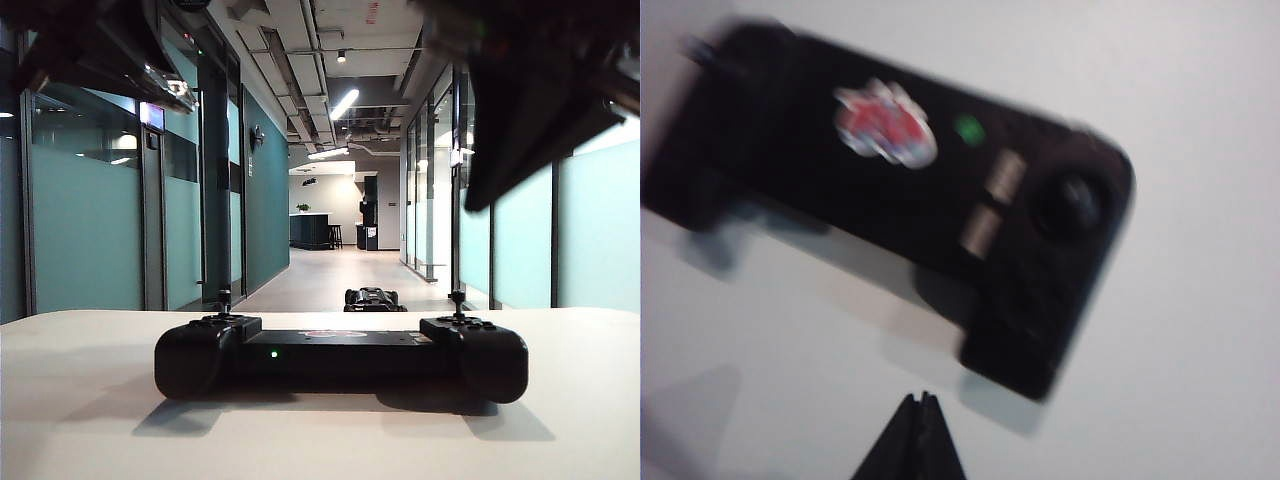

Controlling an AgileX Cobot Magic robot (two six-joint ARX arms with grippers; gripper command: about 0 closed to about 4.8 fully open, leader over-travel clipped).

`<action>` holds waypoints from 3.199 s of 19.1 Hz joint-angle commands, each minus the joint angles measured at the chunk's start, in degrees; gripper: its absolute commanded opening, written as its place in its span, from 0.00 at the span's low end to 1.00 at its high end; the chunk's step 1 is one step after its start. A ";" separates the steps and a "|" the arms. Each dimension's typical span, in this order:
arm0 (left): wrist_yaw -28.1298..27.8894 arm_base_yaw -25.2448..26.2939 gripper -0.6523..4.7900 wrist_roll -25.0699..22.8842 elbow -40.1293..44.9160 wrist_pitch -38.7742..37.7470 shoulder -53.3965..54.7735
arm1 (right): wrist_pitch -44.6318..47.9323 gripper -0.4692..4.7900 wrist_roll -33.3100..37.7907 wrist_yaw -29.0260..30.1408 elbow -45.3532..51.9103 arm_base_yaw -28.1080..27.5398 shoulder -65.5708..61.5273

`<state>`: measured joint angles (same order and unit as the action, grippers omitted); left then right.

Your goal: Push the left joystick on the remote control sitting on the white table forward to make the robot dog walk in a straight line until it approaches the door.

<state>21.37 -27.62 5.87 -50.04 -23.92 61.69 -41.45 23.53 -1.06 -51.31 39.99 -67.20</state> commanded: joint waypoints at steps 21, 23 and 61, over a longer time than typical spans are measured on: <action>0.96 -0.07 0.11 -3.08 -2.49 -1.77 1.51 | 4.50 0.79 2.12 -0.02 -0.39 -3.04 -18.82; 0.98 -0.07 0.11 -3.08 -2.49 -1.77 1.51 | 6.01 0.79 1.97 0.07 -0.39 -3.04 -20.28; 11.47 -0.04 0.11 -16.96 8.94 16.39 16.87 | -3.37 0.40 14.16 -5.22 -5.33 -2.73 -24.24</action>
<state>32.16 -27.64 -10.26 -40.95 -8.67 78.08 -45.12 37.36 -5.96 -56.29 37.17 -91.81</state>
